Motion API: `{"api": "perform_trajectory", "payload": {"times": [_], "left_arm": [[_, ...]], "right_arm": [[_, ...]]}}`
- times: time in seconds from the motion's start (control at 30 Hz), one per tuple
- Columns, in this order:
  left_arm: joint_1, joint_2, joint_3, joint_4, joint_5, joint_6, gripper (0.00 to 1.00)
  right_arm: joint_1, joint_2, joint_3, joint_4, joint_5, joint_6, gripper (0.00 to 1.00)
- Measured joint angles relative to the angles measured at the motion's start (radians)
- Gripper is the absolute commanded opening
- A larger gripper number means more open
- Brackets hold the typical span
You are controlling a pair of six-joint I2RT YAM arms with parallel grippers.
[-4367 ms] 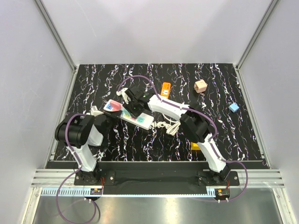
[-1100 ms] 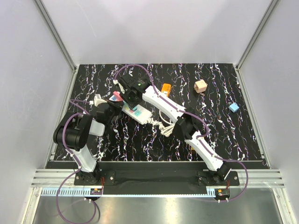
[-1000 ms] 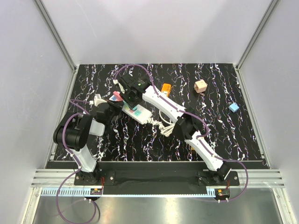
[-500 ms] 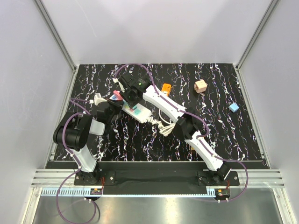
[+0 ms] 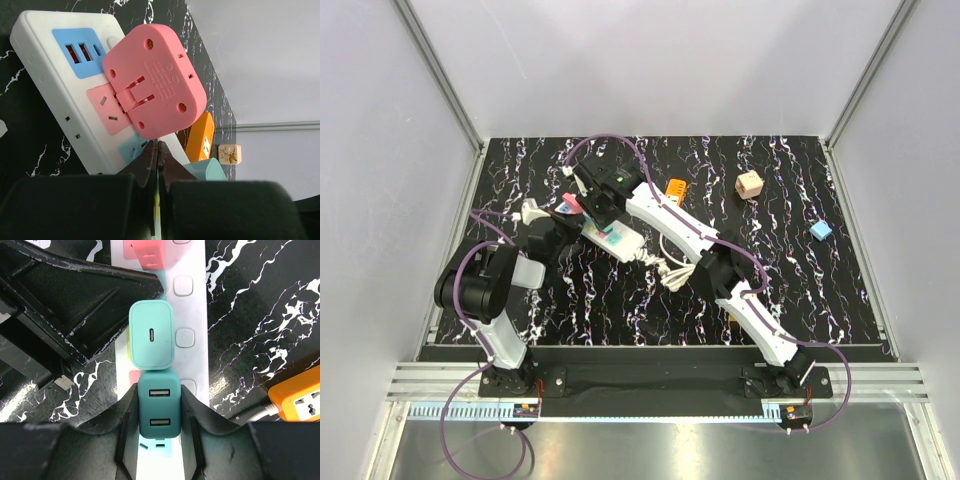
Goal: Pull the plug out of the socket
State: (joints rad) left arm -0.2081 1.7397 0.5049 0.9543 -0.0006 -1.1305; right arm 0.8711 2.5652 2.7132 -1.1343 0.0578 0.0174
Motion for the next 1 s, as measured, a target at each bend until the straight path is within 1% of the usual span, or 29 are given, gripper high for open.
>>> {"api": "perform_trajectory", "payload": {"times": [0.13, 0.23, 0.4, 0.57, 0.67, 0.87, 0.93, 1.0], "left_arm": [[-0.001, 0.0, 0.008, -0.01, -0.003, 0.004, 0.0], [-0.003, 0.009, 0.004, -0.09, -0.005, 0.023, 0.0], [-0.01, 0.015, -0.002, -0.095, -0.003, 0.022, 0.0], [-0.01, 0.015, -0.002, -0.094, -0.003, 0.024, 0.0], [-0.01, 0.015, -0.002, -0.093, -0.002, 0.024, 0.0], [-0.007, 0.016, -0.031, -0.05, 0.021, 0.026, 0.0], [-0.003, 0.015, -0.064, -0.001, 0.034, 0.024, 0.0], [-0.001, 0.01, -0.113, 0.064, 0.051, 0.023, 0.0]], "right_arm": [[-0.003, 0.0, 0.007, 0.004, 0.002, 0.009, 0.0], [-0.005, -0.015, 0.042, 0.07, 0.002, 0.023, 0.0], [-0.005, -0.098, 0.075, 0.173, 0.001, 0.034, 0.0], [-0.006, -0.177, 0.049, 0.18, 0.012, 0.039, 0.0], [-0.006, -0.239, -0.05, 0.164, 0.058, 0.04, 0.0], [-0.015, -0.422, -0.336, 0.188, 0.129, 0.051, 0.0], [-0.036, -0.522, -0.483, 0.241, 0.131, 0.071, 0.0], [-0.081, -0.639, -0.647, 0.29, 0.122, 0.097, 0.0]]}}
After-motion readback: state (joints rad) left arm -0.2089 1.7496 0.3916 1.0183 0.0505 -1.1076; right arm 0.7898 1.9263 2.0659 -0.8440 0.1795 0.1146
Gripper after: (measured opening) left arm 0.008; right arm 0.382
